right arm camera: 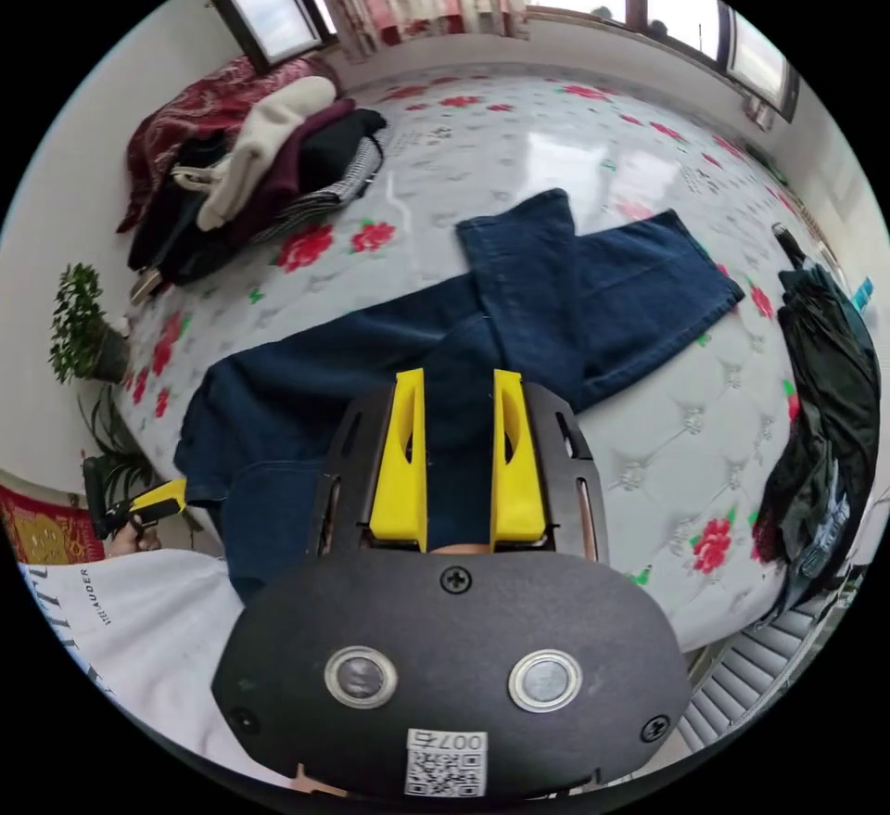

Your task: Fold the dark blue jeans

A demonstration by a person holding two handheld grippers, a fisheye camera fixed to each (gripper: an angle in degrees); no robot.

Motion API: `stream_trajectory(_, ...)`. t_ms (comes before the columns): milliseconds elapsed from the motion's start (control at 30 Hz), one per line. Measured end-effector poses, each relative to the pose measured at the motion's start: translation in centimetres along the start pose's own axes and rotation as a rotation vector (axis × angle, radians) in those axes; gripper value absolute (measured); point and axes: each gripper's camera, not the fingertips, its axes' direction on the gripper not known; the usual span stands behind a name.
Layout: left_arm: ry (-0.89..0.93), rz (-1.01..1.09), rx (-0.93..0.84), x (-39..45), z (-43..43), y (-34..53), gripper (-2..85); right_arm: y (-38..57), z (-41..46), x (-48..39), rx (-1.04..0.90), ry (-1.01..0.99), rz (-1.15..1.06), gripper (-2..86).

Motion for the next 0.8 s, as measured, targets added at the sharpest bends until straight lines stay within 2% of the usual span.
stream_trajectory(67,-0.115,0.001,-0.004,2.0,0.6,-1.6,14.5,-1.6,1.4,1.8,-0.029,0.02,0.021,9.7)
stream_trajectory(233,-0.333,0.073,-0.157,7.4,3.4,-7.5,10.3,-5.0,5.6,2.4,-0.111,-0.001,-0.034,9.6)
stream_trajectory(367,-0.343,0.09,-0.231,9.2,4.6,-11.5,7.4,-7.0,9.6,2.3,-0.241,0.04,-0.107,8.2)
stream_trajectory(500,-0.338,0.083,-0.264,10.0,4.7,-16.2,3.7,-8.1,8.3,2.9,-0.194,-0.017,-0.11,3.6)
stream_trajectory(567,-0.396,0.111,-0.24,10.4,4.4,-18.2,2.9,-7.4,5.6,4.0,-0.056,-0.089,-0.029,1.2)
stream_trajectory(700,-0.836,0.238,-0.221,9.5,2.6,-24.0,2.1,-4.3,2.3,5.2,0.073,-0.249,0.108,0.3)
stream_trajectory(733,-0.904,0.189,-0.202,8.2,1.1,-25.6,2.1,-2.9,2.0,5.1,0.08,-0.298,0.148,0.4)
stream_trajectory(800,-0.905,0.047,-0.153,6.4,-1.9,-27.1,2.4,-0.5,2.6,4.3,0.051,-0.397,0.185,0.6)
